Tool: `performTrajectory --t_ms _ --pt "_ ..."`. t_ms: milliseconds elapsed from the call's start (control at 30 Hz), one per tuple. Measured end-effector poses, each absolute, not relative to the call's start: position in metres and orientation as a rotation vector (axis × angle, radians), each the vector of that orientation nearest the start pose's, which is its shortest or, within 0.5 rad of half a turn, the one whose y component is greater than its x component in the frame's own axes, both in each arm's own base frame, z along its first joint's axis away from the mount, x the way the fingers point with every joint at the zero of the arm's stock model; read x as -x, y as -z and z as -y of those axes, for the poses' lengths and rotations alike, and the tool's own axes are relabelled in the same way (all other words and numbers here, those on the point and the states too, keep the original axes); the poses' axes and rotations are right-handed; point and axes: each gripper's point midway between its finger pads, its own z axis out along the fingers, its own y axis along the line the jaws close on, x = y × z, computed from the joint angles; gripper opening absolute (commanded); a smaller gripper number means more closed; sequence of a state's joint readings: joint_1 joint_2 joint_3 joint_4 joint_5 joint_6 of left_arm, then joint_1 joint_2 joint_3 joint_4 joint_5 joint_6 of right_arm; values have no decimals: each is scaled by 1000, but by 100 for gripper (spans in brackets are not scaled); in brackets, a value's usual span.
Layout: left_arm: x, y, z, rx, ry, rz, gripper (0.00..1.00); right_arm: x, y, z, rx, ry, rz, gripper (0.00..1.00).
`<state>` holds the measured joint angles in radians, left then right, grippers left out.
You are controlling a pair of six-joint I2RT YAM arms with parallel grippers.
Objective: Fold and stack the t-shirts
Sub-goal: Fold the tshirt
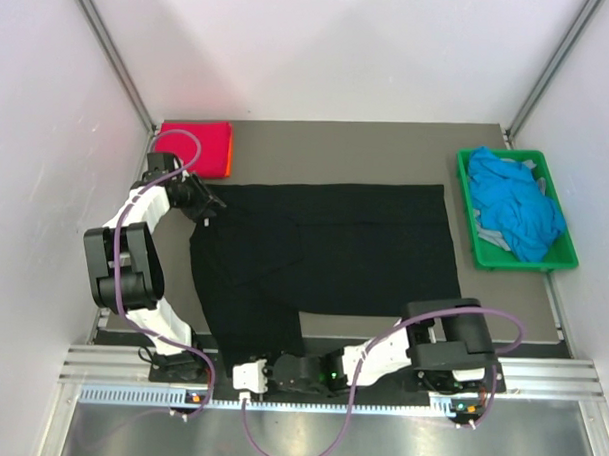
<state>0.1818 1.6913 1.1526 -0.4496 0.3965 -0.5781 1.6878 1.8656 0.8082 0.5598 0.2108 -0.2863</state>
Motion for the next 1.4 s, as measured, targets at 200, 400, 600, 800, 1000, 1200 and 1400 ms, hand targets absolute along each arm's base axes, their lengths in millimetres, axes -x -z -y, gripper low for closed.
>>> performTrajectory --t_ms 200,400,600,800,1000,1200,1400 --pt "-398 -92 17 810 655 -2446 44 6 -31 -476 1664 -636 -1269 36" --pt "-398 -92 17 809 655 -2446 44 0 -24 -476 1668 -588 -1267 0" --pt "-399 -94 16 809 651 -2442 44 -6 -26 -475 1653 -548 -1265 0" --pt "-400 -102 11 807 613 -2430 45 -36 -37 -477 1577 -495 -1338 0" --pt "-410 -120 -7 817 524 -2390 44 -109 -84 -491 1375 -518 -1447 0" --pt "-414 -141 -11 779 526 -2347 44 -193 -103 -485 1242 -534 -1569 0" --pt "-383 -126 13 742 641 -2401 43 -248 -96 -472 1188 -565 -1669 0"
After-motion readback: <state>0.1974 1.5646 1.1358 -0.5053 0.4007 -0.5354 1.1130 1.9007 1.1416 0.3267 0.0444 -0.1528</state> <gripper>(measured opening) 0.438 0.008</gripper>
